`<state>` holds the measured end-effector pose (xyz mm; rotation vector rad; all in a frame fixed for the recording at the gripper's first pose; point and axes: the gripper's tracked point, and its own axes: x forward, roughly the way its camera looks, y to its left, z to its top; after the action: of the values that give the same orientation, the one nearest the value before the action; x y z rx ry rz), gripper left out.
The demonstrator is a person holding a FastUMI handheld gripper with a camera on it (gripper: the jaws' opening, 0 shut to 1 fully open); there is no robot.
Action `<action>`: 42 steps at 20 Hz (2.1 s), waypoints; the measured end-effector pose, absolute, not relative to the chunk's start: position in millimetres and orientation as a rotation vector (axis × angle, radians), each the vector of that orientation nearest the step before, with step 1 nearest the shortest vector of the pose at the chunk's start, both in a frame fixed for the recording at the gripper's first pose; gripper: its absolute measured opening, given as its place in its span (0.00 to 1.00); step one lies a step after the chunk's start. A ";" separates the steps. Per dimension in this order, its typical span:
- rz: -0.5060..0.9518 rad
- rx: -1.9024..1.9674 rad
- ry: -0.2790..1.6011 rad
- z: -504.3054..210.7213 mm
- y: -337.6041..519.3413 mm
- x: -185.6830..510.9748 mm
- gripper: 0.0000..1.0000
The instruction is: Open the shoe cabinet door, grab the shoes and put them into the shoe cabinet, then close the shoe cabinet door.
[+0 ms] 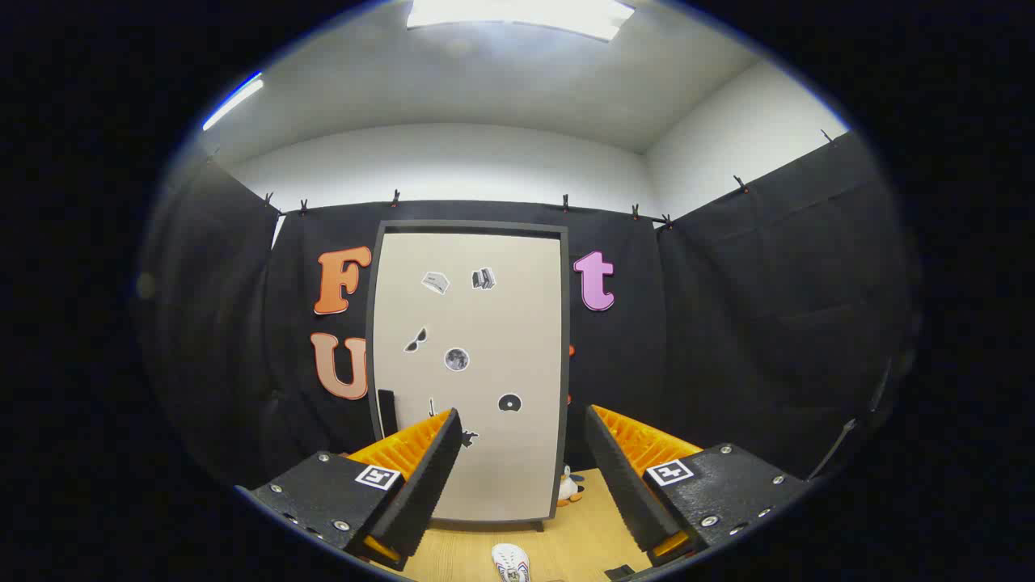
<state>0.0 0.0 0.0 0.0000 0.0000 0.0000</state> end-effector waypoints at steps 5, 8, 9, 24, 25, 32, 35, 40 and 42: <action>0.007 -0.004 0.009 -0.1 6.5 -1.6 0.95; 0.011 -0.002 0.012 0.5 9.3 0.0 0.95; 0.014 -0.002 0.014 0.6 11.6 0.5 0.95; 0.112 0.004 0.063 -40.0 117.4 72.0 0.95; 0.114 0.002 0.057 -42.4 127.2 81.9 0.95; 0.141 -0.030 0.054 -91.4 193.8 160.8 0.95; 0.155 -0.051 0.091 -120.1 220.1 186.8 0.95; 0.153 -0.081 0.187 -170.3 245.1 219.6 0.92; 0.134 -0.069 0.223 -185.9 242.8 226.6 0.79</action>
<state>226.6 242.8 -185.9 -0.0693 0.2229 0.1337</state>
